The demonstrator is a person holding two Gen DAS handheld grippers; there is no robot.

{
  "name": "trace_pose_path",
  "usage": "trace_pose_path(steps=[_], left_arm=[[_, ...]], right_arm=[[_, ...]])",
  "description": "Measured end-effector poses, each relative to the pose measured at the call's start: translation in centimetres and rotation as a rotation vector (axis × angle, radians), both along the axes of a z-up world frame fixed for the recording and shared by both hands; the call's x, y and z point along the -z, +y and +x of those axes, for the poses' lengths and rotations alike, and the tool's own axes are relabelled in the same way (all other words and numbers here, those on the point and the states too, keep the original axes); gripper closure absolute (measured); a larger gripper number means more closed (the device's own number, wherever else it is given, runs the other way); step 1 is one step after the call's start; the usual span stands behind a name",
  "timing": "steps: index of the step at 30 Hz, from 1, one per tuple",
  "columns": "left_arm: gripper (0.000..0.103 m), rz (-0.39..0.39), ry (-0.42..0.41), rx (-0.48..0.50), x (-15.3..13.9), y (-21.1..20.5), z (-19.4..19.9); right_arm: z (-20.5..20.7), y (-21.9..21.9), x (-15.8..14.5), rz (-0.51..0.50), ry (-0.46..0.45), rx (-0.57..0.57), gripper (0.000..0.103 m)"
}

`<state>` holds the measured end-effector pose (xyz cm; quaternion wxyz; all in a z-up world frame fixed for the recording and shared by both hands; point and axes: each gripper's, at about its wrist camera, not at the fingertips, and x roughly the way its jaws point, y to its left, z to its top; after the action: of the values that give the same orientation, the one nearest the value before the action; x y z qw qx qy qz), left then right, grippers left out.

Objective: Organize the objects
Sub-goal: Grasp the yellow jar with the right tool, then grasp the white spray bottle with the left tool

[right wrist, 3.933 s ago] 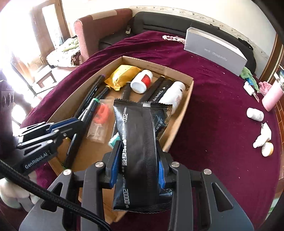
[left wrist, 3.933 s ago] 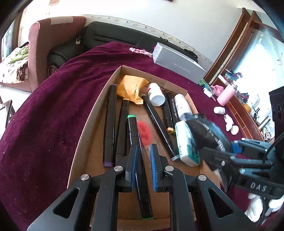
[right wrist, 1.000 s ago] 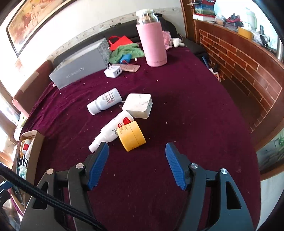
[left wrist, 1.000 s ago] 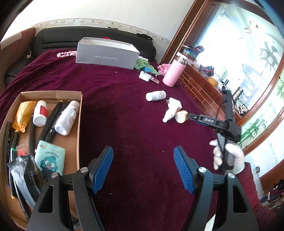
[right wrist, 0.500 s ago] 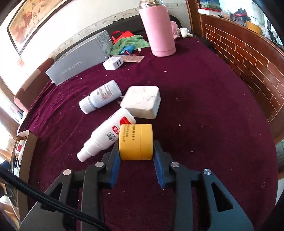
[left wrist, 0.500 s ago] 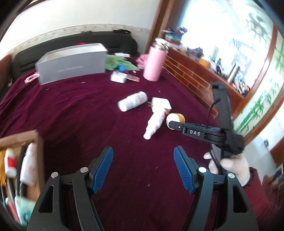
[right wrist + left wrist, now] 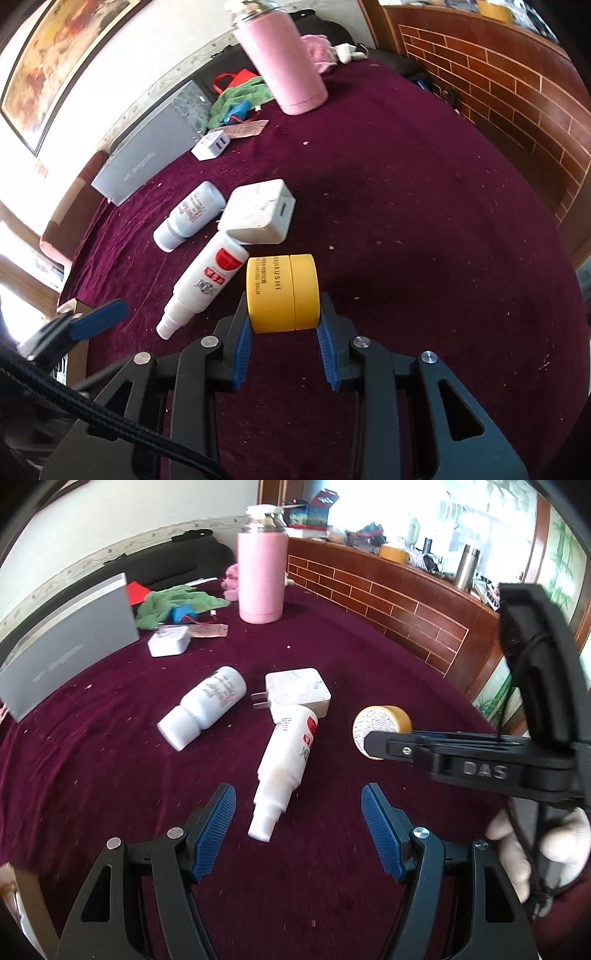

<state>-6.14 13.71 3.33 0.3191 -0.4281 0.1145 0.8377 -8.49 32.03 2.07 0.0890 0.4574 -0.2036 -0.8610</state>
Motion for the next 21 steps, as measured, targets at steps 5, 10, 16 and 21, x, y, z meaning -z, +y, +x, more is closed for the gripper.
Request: trace_pose_path(steps=[5,10,16,21], left_arm=[[0.039,0.004,-0.017,0.015,1.4,1.2,-1.6],[0.039,-0.007,-0.027,0.045,2.6,2.5,-2.3],[0.040,-0.020,0.004,0.055,2.9,3.5,-2.8],[0.079,-0.067,0.020,0.037,2.6,3.6,-2.5]], right_arm=[[-0.3,0.6,0.2,-0.032,-0.008,0.012,0.073],[-0.2,0.9,0.1,-0.048,0.001,0.025,0.073],[-0.2,1.0,-0.1,-0.057,0.010,0.029,0.073],[-0.3,1.1,0.0,-0.065,0.011,0.032,0.073]])
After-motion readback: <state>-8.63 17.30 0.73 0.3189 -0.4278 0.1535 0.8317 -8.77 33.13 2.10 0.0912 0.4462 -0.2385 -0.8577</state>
